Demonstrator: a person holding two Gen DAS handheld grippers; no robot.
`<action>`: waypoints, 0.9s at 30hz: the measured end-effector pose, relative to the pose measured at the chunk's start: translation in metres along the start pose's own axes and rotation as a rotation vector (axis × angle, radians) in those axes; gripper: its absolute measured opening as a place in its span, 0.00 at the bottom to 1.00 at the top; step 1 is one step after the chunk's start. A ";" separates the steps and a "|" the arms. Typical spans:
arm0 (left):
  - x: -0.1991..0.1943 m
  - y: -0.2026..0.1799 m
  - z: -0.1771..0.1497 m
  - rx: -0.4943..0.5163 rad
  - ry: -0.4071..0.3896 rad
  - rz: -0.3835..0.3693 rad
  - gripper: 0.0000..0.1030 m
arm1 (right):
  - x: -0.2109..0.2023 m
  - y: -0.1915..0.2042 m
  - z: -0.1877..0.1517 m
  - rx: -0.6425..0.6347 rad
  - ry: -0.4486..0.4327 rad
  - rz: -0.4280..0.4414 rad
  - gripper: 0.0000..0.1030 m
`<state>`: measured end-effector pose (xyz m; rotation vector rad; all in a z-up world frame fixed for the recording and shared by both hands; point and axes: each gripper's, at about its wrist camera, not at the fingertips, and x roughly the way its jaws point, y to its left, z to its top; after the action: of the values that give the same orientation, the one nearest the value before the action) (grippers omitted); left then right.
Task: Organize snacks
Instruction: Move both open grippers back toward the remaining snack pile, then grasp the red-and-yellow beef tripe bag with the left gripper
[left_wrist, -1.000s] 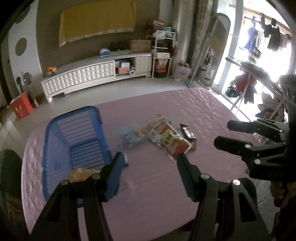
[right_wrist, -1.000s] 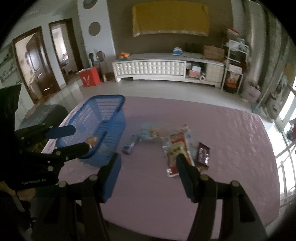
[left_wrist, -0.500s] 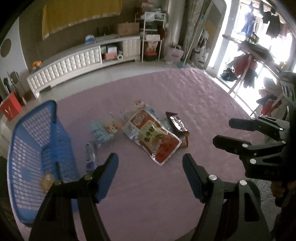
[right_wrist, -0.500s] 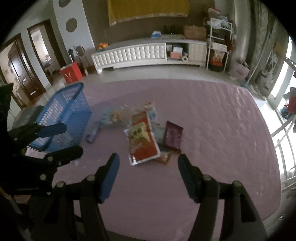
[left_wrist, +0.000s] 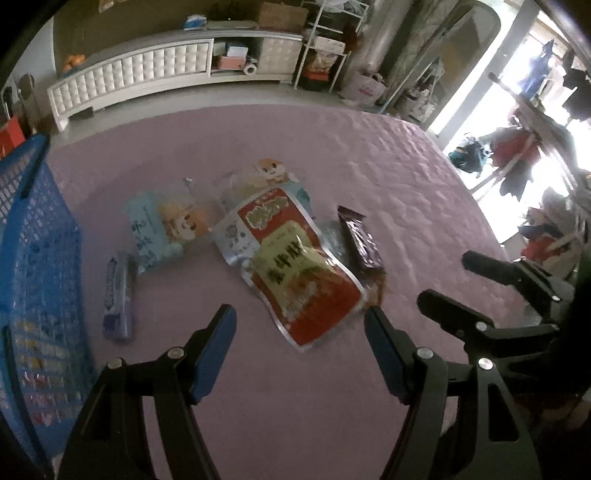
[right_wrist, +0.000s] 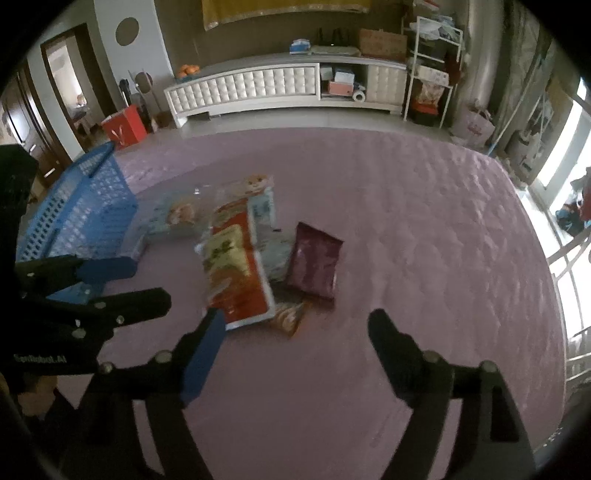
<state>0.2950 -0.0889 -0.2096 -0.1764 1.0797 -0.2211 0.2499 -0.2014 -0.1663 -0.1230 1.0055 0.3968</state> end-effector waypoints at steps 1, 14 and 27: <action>0.003 0.002 0.001 -0.007 -0.001 -0.004 0.68 | 0.003 -0.002 0.002 -0.003 -0.001 -0.007 0.82; 0.068 0.003 0.030 -0.024 0.065 0.037 0.68 | 0.046 -0.022 0.020 -0.005 0.030 -0.012 0.82; 0.101 0.014 0.039 -0.134 0.079 0.033 0.83 | 0.067 -0.035 0.021 0.024 0.048 0.011 0.82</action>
<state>0.3764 -0.1009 -0.2810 -0.2714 1.1760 -0.1271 0.3114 -0.2104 -0.2145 -0.1057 1.0583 0.3928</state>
